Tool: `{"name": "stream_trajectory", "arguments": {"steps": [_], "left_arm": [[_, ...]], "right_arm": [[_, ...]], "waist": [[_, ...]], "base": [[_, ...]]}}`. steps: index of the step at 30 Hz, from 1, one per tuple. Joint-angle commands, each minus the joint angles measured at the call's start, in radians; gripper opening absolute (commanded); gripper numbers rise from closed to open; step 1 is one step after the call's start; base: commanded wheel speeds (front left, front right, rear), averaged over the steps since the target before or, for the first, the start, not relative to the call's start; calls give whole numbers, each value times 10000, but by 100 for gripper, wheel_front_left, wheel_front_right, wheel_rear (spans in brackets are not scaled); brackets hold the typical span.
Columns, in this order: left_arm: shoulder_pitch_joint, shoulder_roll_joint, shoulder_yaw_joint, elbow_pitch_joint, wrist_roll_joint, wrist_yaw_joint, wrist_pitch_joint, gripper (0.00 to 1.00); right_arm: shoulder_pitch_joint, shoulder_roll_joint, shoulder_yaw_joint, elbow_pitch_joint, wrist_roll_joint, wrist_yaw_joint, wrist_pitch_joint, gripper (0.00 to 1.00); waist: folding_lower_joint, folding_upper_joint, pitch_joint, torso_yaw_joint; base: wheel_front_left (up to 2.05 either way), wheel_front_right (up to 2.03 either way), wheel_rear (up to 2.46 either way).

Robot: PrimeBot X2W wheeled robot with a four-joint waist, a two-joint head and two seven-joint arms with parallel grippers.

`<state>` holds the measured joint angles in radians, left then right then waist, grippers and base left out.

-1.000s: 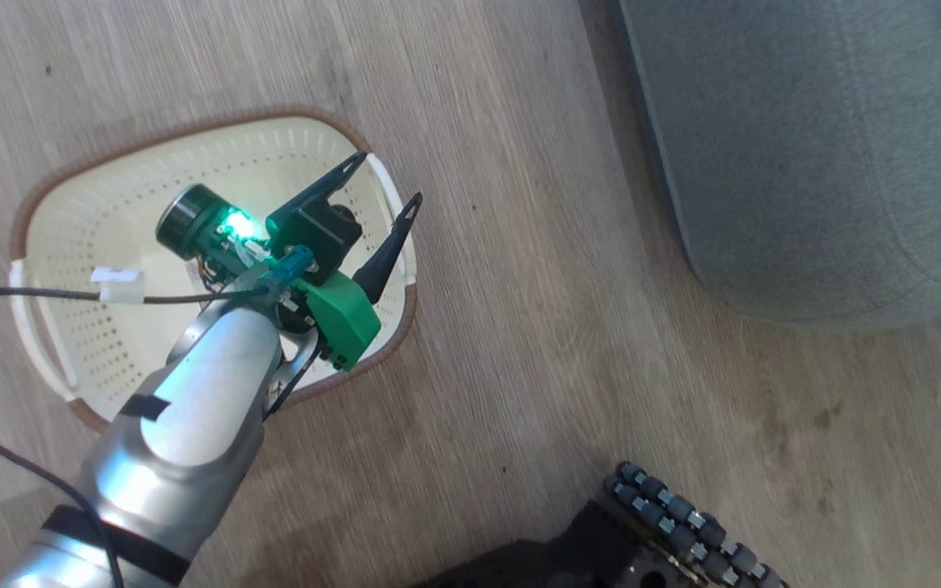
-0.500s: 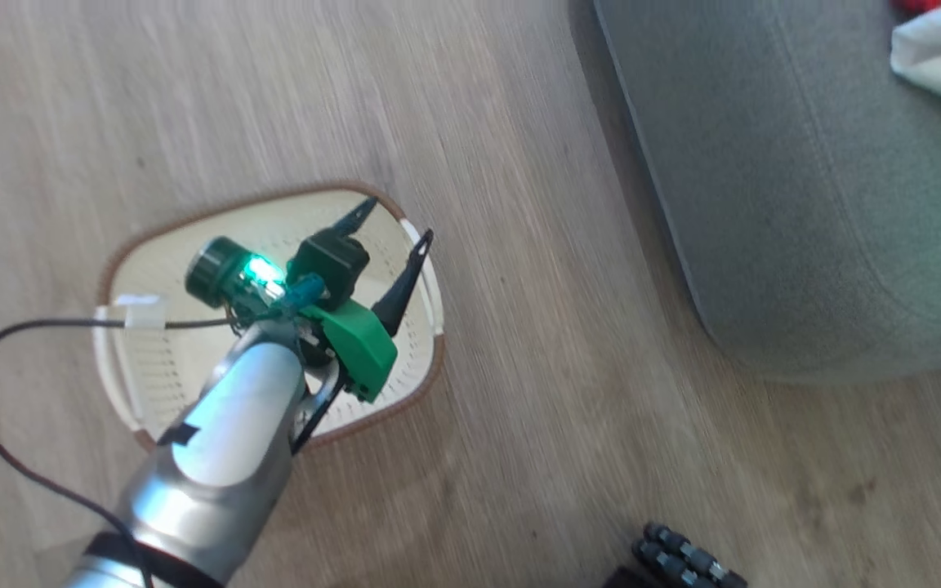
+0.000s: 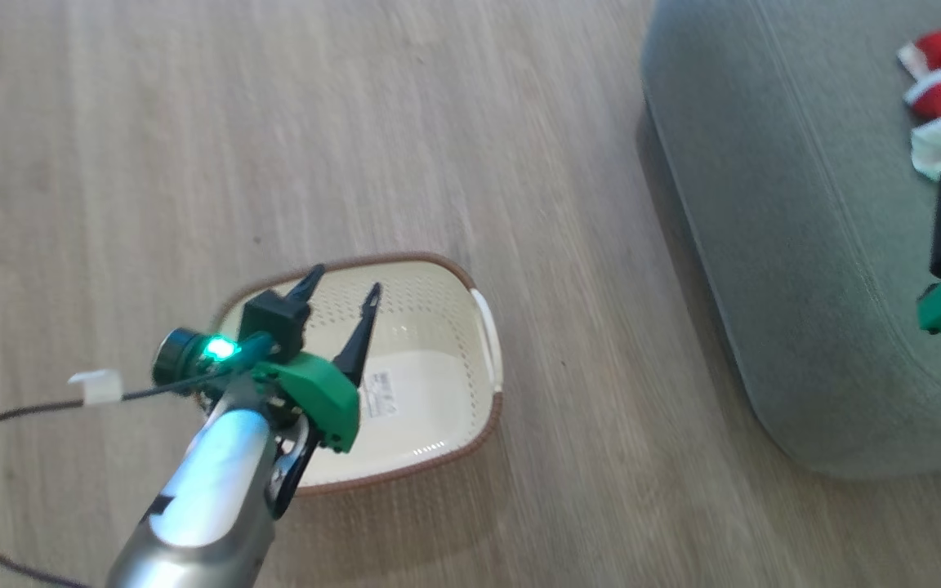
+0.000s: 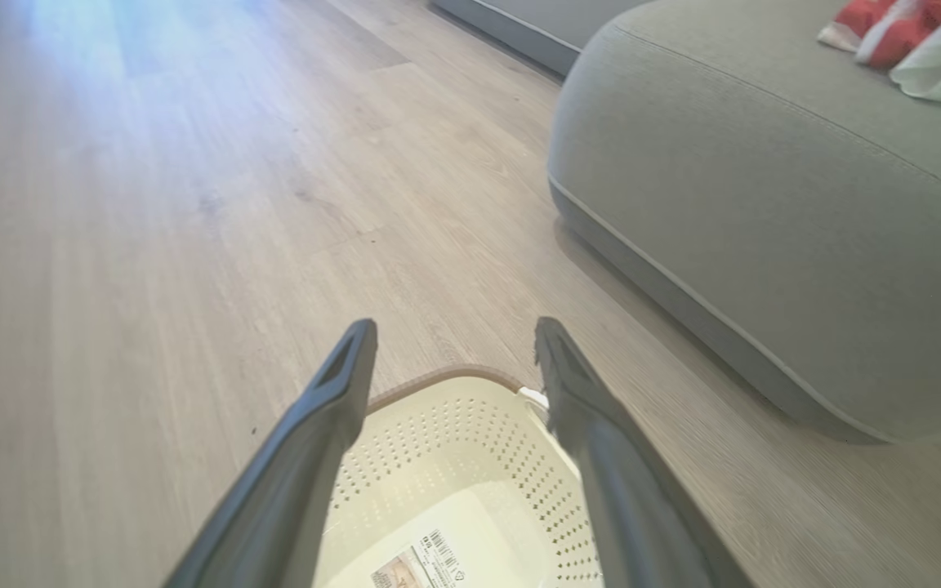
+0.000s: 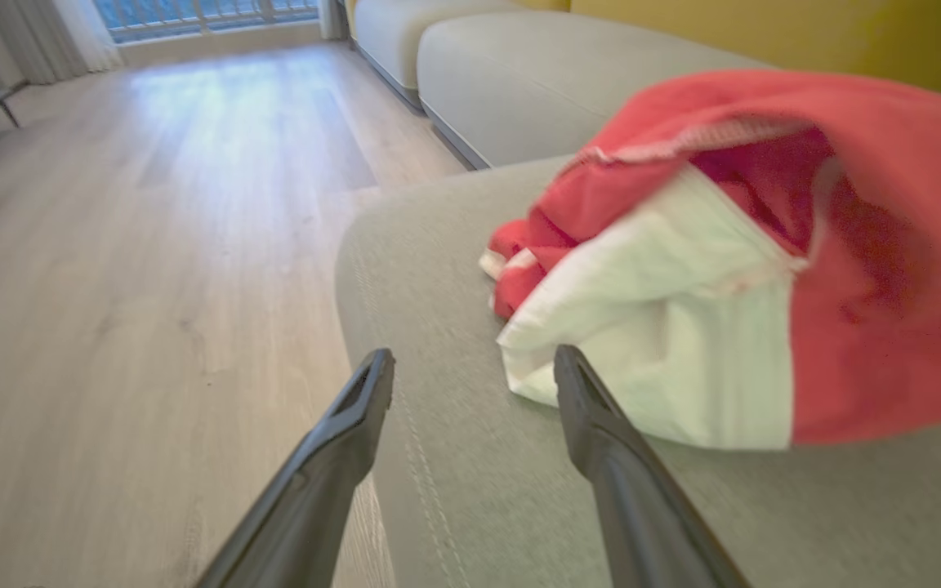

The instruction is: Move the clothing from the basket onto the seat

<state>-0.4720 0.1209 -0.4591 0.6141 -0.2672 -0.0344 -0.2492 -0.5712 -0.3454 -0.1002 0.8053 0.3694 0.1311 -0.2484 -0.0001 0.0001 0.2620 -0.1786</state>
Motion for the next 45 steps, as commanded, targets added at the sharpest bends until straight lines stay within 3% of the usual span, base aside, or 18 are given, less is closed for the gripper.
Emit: {"name": "stream_trajectory", "arguments": {"steps": [1, 10, 17, 29, 45], "left_arm": [[-6, 107, 607, -271, -82, 105, -125, 100], [764, -38, 1965, -804, 95, 371, -125, 100], [1375, -98, 3332, -1356, 285, 508, -125, 100], [2621, -366, 5048, -2411, 925, 459, -126, 100], [3595, -692, 5994, -2809, 1023, 93, -126, 100]], "right_arm": [[214, -77, 363, -677, 60, -4, -125, 100], [1108, 652, 799, -2663, -361, -4, -131, 100], [1627, 1294, 1335, -3462, -532, -4, -132, 100], [2197, 1918, 2087, -3452, -978, -4, -133, 100], [2827, 2284, 2169, -3049, -1410, -4, -133, 100]], "waist": [[1, -1, -480, 446], [1, -1, -1205, 1180], [1, -1, -1629, 1541], [1, -1, -2216, 1614], [1, -1, -2668, 1455]], "base": [[0, 0, 0], [0, 0, 0], [0, 0, 0], [0, 0, 0], [0, 0, 0]]}}
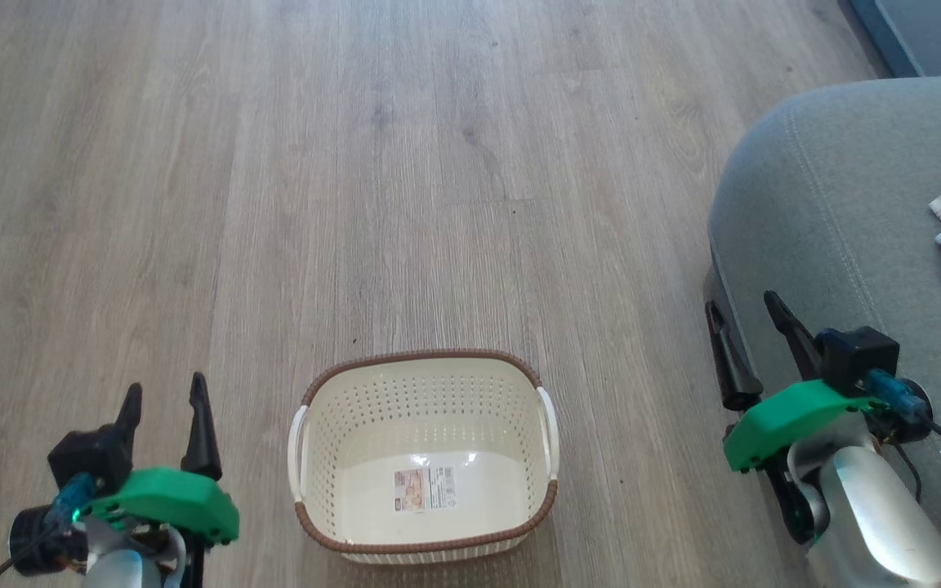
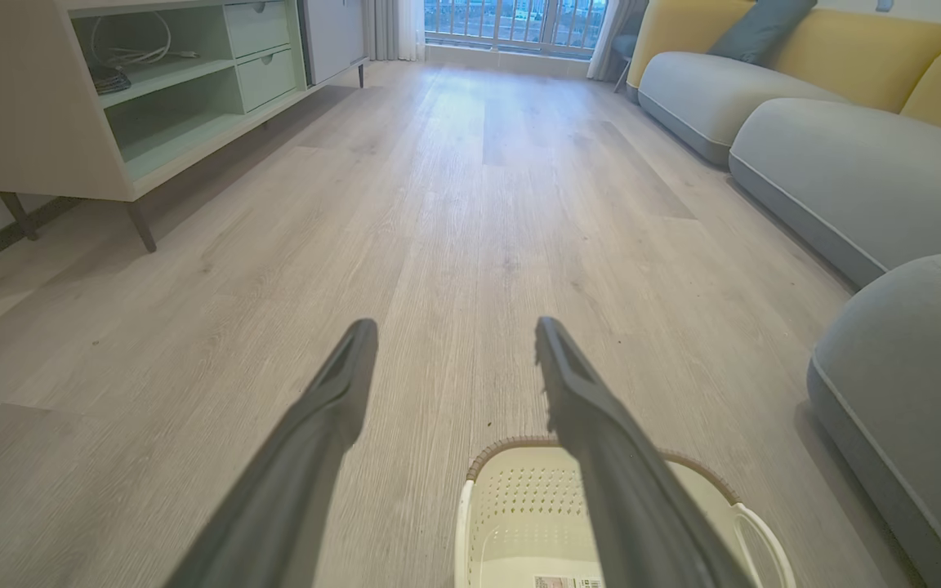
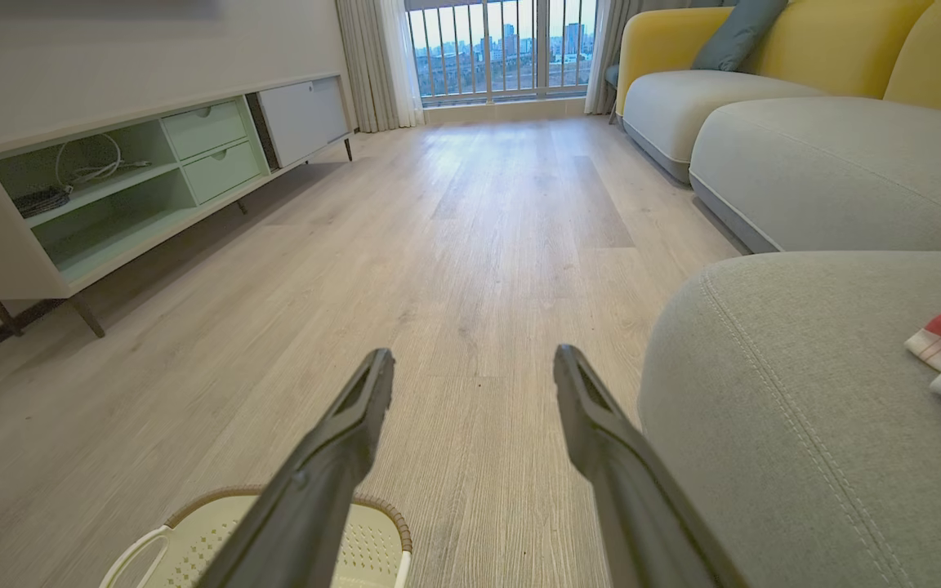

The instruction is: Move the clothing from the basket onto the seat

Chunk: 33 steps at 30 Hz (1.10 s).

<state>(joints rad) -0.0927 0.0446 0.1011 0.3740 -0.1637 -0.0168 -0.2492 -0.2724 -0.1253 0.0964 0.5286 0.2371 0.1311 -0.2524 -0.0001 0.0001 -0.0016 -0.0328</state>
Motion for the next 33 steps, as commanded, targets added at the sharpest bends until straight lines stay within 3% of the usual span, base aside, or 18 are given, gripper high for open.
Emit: {"name": "stream_trajectory", "arguments": {"steps": [1, 24, 25, 33], "left_arm": [[-154, 67, 423, -421, -45, -128, -126, 100], [347, 57, 348, -466, -571, -427, -126, 100], [563, -40, 84, -124, -571, -414, 11, 0], [582, -74, 144, 281, -1239, -453, 280, 0]], "right_arm": [[-119, 91, 205, -277, -93, -4, -93, 100], [194, 83, 275, -100, -109, -4, -93, 100], [416, 25, 84, 202, -83, 0, 3, 0], [614, 74, -47, 435, 595, 0, 243, 0]], "waist": [[1, -1, -56, -2], [1, -1, -163, 38], [1, -1, -162, 38], [1, -1, -154, 52]], "base": [[0, 0, 0], [0, 0, 0], [0, 0, 0], [0, 0, 0]]}}
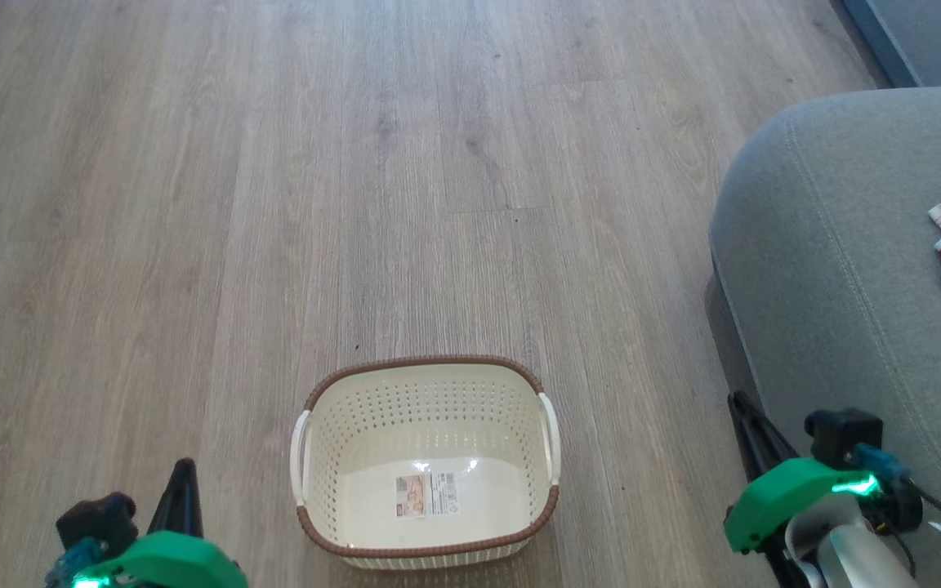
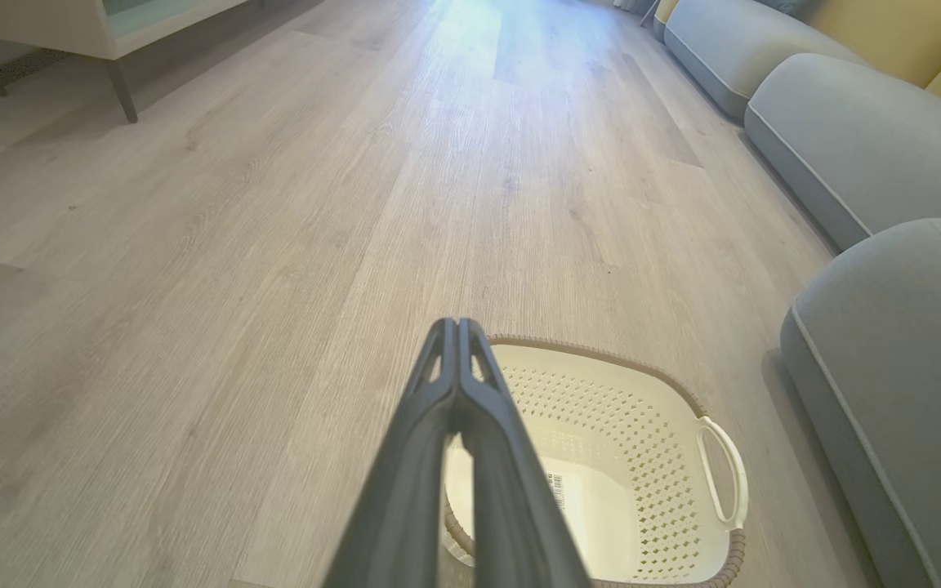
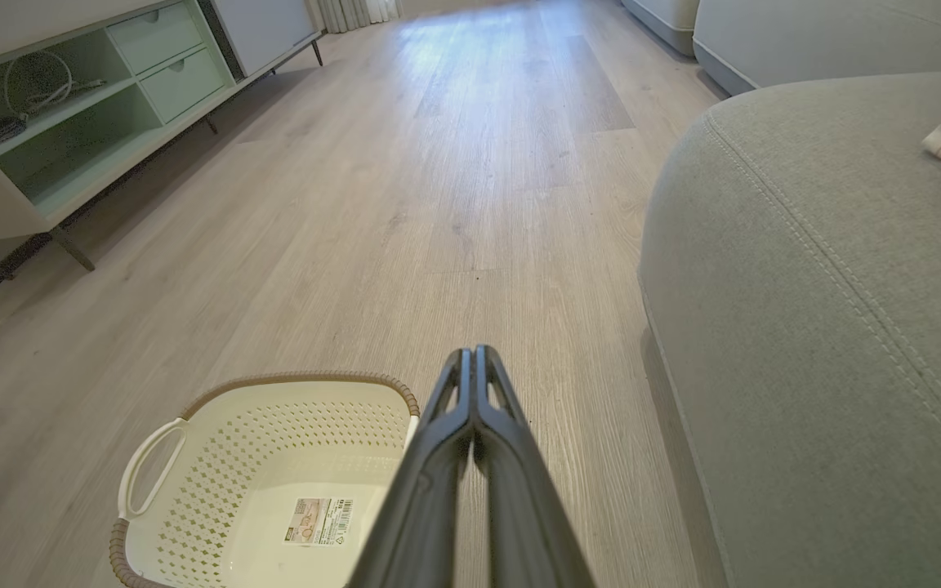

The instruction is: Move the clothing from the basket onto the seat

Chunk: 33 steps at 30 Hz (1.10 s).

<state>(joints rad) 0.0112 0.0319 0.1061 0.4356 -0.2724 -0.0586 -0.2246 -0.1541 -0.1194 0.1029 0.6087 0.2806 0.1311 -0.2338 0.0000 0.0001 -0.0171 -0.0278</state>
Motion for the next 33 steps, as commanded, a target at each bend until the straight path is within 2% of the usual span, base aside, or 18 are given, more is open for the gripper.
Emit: {"name": "stream_trajectory", "arguments": {"steps": [1, 33], "left_arm": [[-458, 54, 90, -352, -267, -40, 59, 0], [-604, 88, 34, -813, -3731, -219, 886, 0]], "right_arm": [[-557, 21, -127, -397, 272, 0, 84, 0], [-261, 197, -635, -1282, 3705, -1, 949, 0]], "waist": [[0, -1, 3, 4], [0, -1, 56, 76]], "base": [[0, 0, 0], [0, 0, 0]]}}
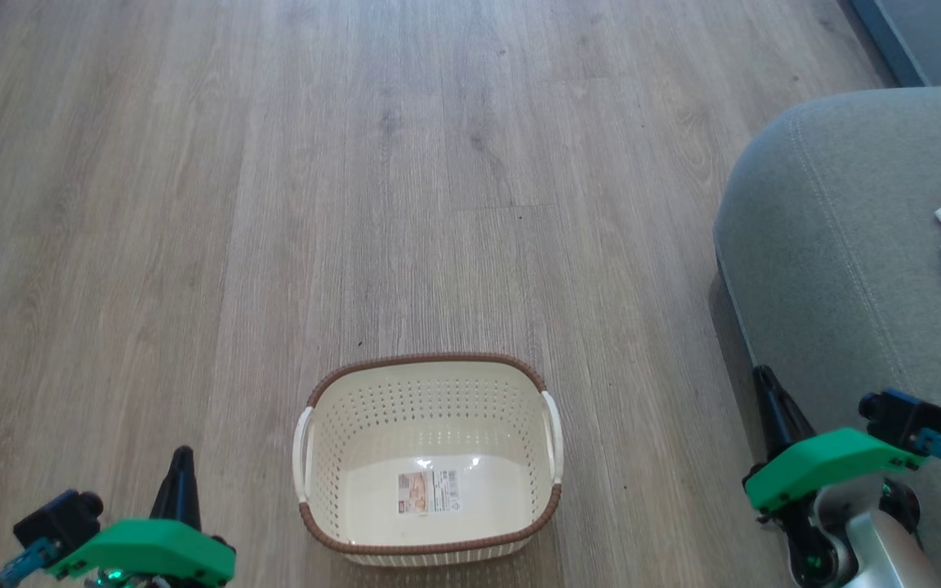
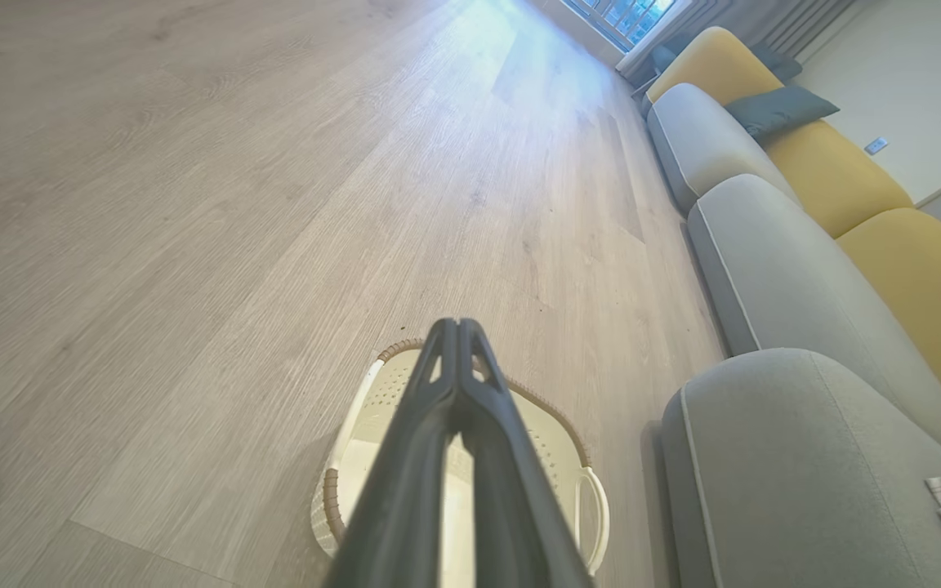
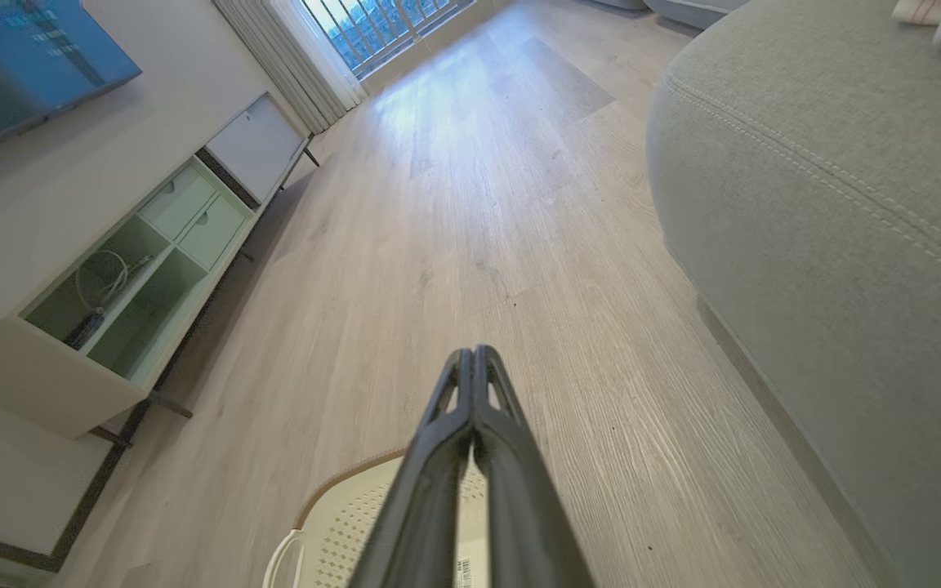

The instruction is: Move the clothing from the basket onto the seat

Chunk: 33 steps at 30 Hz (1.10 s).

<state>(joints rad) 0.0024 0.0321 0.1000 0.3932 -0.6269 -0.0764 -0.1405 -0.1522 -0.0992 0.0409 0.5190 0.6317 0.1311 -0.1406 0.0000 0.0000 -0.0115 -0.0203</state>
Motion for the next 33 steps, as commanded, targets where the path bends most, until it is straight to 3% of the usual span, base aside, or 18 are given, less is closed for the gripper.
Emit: {"name": "stream_trajectory", "arguments": {"steps": [1, 33], "left_arm": [[-524, 87, 96, -402, -296, -47, 73, 0], [-734, 121, 112, -790, -3737, -226, 964, 0]], "right_arm": [[-272, 1, -34, -412, 304, -1, 46, 0], [-14, 178, -584, -1254, 3722, -2, 950, 0]], "waist": [[0, 0, 2, 4], [0, 0, 54, 76]], "base": [[0, 0, 0], [0, 0, 0]]}}
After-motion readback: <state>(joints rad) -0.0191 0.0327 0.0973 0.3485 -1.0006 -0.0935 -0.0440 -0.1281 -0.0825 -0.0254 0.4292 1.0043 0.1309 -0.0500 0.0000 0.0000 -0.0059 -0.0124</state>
